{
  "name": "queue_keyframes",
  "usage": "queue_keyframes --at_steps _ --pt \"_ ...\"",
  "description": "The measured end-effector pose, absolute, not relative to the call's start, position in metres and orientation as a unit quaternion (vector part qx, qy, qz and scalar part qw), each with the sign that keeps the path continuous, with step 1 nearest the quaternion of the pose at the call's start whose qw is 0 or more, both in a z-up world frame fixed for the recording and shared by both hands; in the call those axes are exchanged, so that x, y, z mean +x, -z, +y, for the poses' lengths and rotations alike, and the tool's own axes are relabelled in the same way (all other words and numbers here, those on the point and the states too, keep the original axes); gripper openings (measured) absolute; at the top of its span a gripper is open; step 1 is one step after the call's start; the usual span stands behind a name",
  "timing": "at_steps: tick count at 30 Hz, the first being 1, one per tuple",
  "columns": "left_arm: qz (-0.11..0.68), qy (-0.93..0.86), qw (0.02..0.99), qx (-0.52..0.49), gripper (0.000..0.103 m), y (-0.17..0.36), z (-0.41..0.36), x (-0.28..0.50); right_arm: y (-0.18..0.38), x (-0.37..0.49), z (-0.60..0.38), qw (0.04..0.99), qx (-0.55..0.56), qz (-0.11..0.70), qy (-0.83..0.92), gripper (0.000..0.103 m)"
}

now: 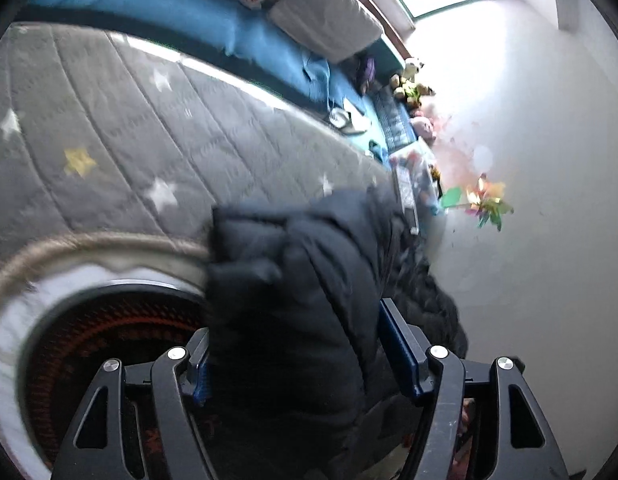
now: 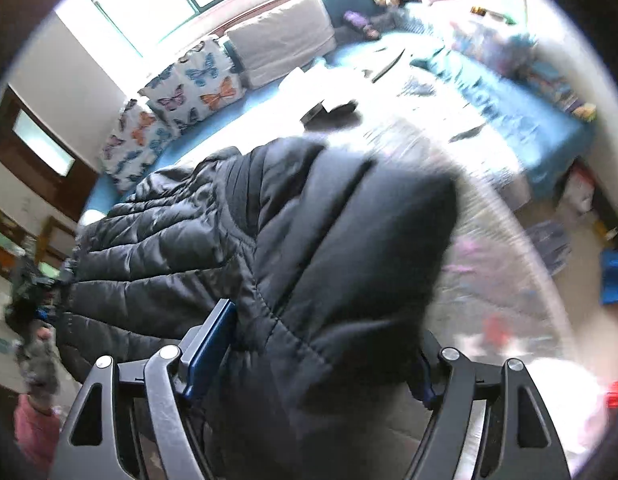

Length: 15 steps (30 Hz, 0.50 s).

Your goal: Fold large clothes

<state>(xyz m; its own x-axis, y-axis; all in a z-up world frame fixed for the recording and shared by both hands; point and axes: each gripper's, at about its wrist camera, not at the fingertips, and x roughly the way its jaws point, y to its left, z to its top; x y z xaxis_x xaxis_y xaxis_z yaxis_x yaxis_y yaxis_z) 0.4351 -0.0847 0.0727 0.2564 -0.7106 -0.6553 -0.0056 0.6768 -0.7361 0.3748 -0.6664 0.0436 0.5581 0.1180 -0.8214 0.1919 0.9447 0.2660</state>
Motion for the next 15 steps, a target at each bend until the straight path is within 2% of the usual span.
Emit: queue_keyframes --at_steps 4,7,11,15 --pt "0.535 0.217 0.762 -0.293 0.072 -0.111 -0.067 0.438 -0.067 0.367 -0.67 0.886 0.152 0.436 0.041 0.082" --pt "0.492 0.223 0.798 -0.267 0.072 -0.15 -0.06 0.411 -0.085 0.377 -0.646 0.9 0.123 0.417 0.009 0.082" --pt "0.465 0.265 0.814 -0.226 0.072 -0.187 -0.099 0.401 -0.076 0.411 -0.599 0.898 0.106 0.426 -0.046 0.082" --pt "0.477 0.31 0.793 -0.218 0.072 -0.189 -0.142 0.398 -0.052 0.449 -0.567 0.884 0.106 0.448 -0.078 0.082"
